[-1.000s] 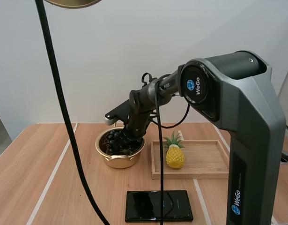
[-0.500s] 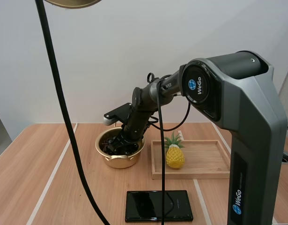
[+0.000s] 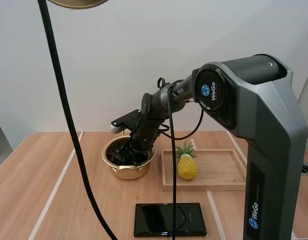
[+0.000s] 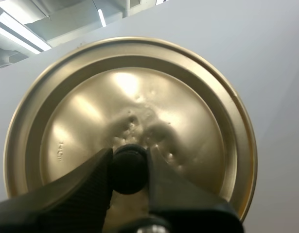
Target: Open the pot, put the grape inside, and close it
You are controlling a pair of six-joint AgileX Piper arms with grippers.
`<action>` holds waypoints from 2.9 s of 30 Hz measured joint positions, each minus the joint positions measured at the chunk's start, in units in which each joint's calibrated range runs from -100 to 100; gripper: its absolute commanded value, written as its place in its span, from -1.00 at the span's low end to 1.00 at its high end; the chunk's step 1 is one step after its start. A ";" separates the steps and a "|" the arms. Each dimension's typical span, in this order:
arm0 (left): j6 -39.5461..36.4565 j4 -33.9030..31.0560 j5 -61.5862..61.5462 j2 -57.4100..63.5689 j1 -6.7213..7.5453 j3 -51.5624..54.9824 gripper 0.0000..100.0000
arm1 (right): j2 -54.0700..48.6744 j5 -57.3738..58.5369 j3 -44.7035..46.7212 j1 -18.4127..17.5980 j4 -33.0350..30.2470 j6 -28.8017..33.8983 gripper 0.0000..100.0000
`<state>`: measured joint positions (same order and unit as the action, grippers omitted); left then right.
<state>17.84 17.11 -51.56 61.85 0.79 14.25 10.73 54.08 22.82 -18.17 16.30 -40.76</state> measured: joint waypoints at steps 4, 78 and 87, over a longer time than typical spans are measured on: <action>0.00 0.00 0.00 0.00 0.00 0.00 -1.00 | 0.00 -0.03 0.00 0.00 0.05 0.00 1.00; -14.77 -12.08 -11.37 -29.42 0.00 5.61 -1.00 | -47.82 30.36 -21.51 21.46 -1.99 15.99 1.00; -10.76 -7.54 -24.31 -35.43 0.00 5.76 -1.00 | -50.27 33.27 -21.51 21.46 -2.54 15.99 1.00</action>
<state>7.08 9.57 -75.87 26.42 0.79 20.01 -39.54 87.35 1.32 3.29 13.77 -24.77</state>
